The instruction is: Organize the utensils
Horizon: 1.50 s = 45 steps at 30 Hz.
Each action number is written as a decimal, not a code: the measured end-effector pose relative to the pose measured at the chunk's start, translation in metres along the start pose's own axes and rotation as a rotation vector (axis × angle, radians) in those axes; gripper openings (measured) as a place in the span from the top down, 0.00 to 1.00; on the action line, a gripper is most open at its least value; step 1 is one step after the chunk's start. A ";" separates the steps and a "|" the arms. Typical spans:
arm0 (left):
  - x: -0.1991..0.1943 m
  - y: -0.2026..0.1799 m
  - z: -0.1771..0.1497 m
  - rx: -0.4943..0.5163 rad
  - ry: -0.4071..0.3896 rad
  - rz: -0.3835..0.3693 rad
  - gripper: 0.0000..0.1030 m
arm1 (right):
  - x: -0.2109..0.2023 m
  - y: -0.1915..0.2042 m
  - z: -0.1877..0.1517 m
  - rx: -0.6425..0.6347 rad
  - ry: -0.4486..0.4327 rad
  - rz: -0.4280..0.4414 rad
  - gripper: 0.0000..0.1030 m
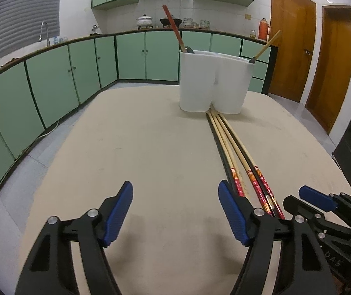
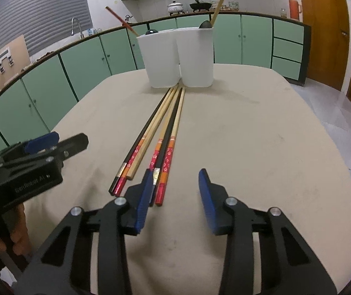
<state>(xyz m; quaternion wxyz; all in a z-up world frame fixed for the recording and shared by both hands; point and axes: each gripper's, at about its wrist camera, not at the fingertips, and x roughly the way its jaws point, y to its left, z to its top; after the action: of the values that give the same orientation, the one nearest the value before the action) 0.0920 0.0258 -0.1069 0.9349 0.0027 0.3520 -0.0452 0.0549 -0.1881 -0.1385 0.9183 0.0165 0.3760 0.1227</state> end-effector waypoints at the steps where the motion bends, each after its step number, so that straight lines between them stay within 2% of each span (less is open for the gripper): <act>1: 0.000 0.000 0.000 0.005 0.002 -0.001 0.32 | 0.002 0.001 -0.001 -0.004 0.014 0.003 0.72; 6: 0.000 0.001 -0.002 0.009 0.024 -0.016 0.33 | 0.007 0.007 -0.002 -0.034 0.046 0.012 0.79; 14: 0.003 0.000 -0.005 -0.008 0.047 -0.031 0.33 | 0.008 0.011 -0.001 -0.061 0.053 -0.003 0.81; 18: 0.005 -0.005 -0.008 0.007 0.065 -0.043 0.33 | 0.011 0.002 -0.001 -0.036 0.078 -0.029 0.95; 26: 0.010 -0.014 -0.012 0.026 0.101 -0.052 0.33 | 0.010 -0.003 0.001 -0.021 0.075 -0.018 0.95; 33: 0.006 -0.024 -0.020 0.039 0.125 -0.087 0.33 | 0.006 -0.033 0.002 0.074 0.067 -0.086 0.95; 39: 0.014 -0.035 -0.025 0.074 0.152 -0.091 0.38 | 0.005 -0.036 0.001 0.085 0.062 -0.087 0.95; 45: 0.016 -0.031 -0.024 0.058 0.160 -0.088 0.38 | 0.005 -0.038 0.000 0.092 0.059 -0.076 0.95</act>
<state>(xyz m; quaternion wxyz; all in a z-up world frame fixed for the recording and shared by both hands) 0.0860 -0.0050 -0.1350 0.9004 0.0179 0.4240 -0.0958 0.0657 -0.2235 -0.1465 0.9090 0.0407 0.4087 0.0708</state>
